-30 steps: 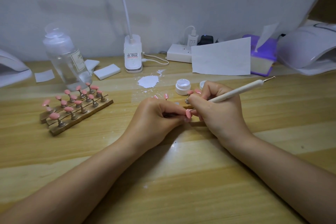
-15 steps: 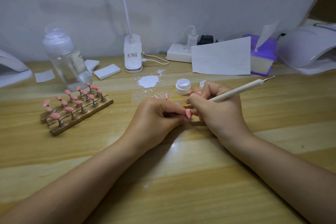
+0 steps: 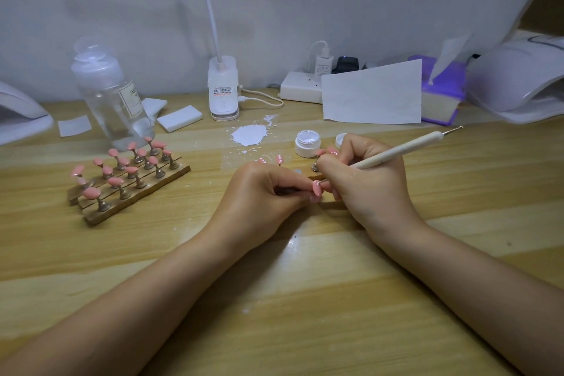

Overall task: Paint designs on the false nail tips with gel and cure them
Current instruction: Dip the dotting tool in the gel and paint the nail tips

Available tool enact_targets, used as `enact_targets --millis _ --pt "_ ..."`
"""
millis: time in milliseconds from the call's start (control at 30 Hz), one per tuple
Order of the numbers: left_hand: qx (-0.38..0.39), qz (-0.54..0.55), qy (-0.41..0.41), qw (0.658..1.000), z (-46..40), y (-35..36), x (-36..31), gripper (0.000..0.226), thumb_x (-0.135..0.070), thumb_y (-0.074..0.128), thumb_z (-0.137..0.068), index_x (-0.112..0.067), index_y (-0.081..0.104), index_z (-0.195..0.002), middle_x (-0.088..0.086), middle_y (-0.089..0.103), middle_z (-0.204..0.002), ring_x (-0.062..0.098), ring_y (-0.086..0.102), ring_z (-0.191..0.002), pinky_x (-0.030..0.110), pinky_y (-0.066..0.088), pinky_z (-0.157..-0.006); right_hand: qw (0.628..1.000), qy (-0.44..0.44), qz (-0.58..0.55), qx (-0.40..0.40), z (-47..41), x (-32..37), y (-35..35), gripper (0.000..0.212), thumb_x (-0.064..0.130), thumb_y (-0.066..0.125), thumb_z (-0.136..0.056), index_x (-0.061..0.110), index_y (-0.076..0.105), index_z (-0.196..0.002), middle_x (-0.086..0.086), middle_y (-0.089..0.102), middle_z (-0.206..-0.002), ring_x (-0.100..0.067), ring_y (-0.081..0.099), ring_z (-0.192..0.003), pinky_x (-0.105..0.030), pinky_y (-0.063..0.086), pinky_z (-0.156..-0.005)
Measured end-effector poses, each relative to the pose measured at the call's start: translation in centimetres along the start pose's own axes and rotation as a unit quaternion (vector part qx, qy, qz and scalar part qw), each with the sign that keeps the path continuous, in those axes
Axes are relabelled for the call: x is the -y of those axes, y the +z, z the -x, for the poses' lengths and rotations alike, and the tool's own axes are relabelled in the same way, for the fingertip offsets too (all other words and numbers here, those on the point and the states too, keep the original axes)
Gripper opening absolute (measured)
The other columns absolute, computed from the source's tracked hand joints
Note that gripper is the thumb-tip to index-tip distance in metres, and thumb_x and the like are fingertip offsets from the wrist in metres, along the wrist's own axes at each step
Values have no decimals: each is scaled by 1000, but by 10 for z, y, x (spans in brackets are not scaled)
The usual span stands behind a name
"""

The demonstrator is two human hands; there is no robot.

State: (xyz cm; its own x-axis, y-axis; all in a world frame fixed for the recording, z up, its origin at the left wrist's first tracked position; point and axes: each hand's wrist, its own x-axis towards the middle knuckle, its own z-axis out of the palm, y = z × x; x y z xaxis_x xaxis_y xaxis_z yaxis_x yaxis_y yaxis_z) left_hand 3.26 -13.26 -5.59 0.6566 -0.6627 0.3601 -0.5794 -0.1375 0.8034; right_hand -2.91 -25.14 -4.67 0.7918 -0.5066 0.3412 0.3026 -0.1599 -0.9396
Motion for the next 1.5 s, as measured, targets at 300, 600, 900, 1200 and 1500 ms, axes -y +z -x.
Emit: enact_targets --millis 300,600,900,1200,1500 --pt "4 -2 4 1000 -1 0 3 15 1 72 -73 -11 75 -83 -7 71 -81 -6 57 -68 8 43 -73 1000 -2 3 4 0 0 0 37 -14 55 -73 6 35 -50 10 38 -35 0 48 -31 -11 38 -37" --pt "-2 -6 5 1000 0 1 3 16 -1 73 -73 -13 75 -83 -8 71 -81 -7 55 -66 3 38 -77 1000 0 2 7 1 1 0 37 -13 55 -76 6 34 -51 10 38 -34 -1 48 -30 -13 40 -37" --pt "1 -7 0 1000 0 0 0 15 -2 73 -73 -12 75 -84 -6 71 -80 -1 56 -67 17 47 -75 1000 0 6 10 1 1 0 37 -14 54 -75 7 34 -51 11 40 -33 -1 48 -30 -12 39 -38" --pt "0 -12 1 1000 0 0 1 14 -1 72 -74 -10 75 -84 -1 73 -79 -2 60 -71 13 46 -78 1000 0 2 4 0 0 0 39 -15 55 -75 7 33 -50 12 39 -33 -1 48 -30 -12 37 -37" --pt "2 -15 1 1000 0 0 1 13 -3 72 -74 -12 75 -83 1 73 -77 -1 57 -68 10 42 -78 1000 -6 8 1 0 -1 0 36 -14 55 -75 3 34 -51 11 38 -33 -1 47 -30 -13 37 -38"
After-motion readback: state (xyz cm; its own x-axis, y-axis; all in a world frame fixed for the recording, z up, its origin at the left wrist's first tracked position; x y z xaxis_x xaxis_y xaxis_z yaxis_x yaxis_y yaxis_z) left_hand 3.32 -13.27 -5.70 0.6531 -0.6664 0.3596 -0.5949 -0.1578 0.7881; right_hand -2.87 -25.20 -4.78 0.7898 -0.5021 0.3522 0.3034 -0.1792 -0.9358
